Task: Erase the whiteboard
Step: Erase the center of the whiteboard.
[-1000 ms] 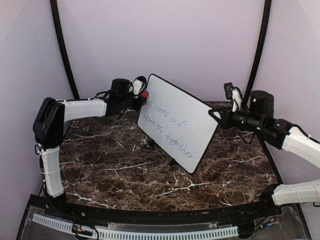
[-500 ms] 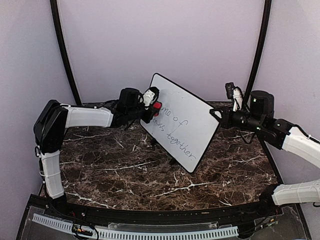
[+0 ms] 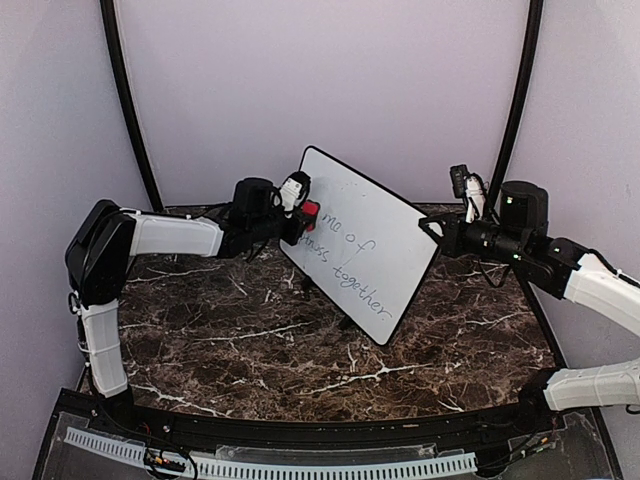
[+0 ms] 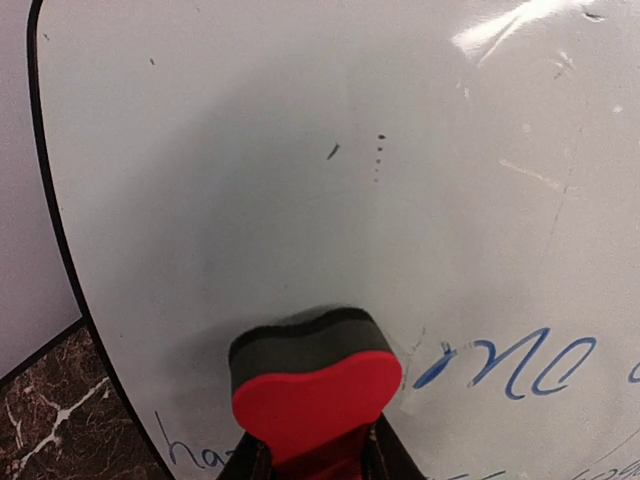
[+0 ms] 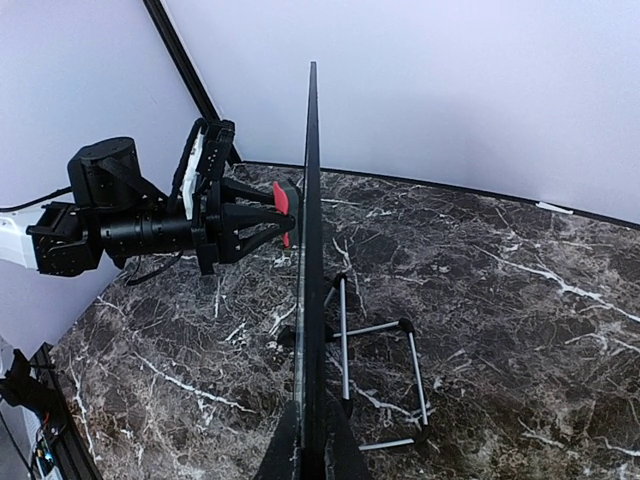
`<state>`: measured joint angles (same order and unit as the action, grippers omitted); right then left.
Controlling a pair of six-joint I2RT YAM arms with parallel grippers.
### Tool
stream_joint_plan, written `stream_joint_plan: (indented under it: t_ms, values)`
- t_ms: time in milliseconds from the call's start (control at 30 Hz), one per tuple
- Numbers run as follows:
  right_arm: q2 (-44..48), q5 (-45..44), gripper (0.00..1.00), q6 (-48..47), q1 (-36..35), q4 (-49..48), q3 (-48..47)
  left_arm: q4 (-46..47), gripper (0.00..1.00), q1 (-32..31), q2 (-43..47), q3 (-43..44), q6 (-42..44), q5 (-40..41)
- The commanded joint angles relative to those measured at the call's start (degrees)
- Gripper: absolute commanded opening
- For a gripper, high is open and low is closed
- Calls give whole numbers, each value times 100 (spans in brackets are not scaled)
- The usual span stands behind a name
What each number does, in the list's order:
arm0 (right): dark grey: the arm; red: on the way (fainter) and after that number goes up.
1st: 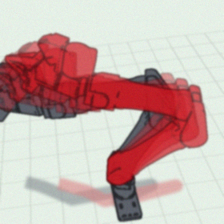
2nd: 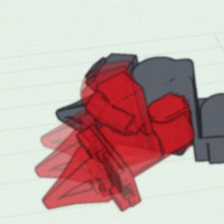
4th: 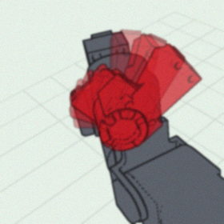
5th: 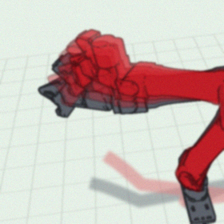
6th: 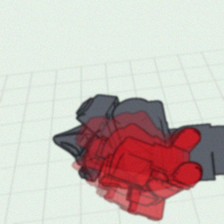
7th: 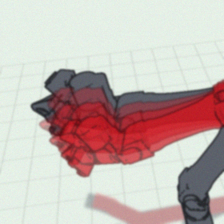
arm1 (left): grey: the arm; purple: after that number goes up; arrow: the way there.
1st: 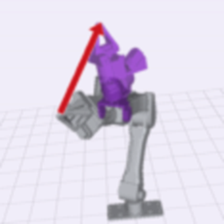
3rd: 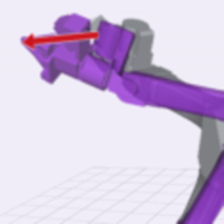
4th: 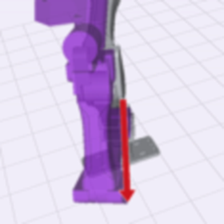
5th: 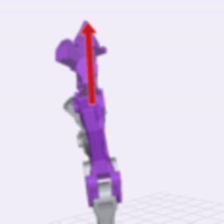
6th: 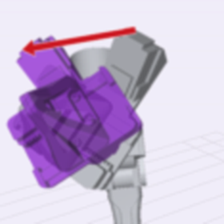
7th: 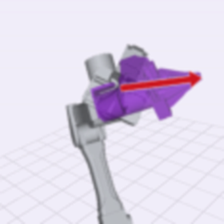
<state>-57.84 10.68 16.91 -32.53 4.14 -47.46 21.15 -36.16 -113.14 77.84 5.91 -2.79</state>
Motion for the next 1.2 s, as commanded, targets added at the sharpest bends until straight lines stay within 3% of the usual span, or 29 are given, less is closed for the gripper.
stream_joint_plan:
  t_ms: [0,333,833,1167]
  values:
    - [-13,832,0,-802,-165,297,136,154,15,212,99,117,-71,110]
    - [-8,848,0,-803,-164,297,128,-11,15,217,49,292,28,-348]
    - [-69,857,0,-811,-163,276,124,463,14,-631,81,-168,25,-578]
    - [-72,849,0,-821,-165,289,114,477,12,-58,68,-35,-125,195]
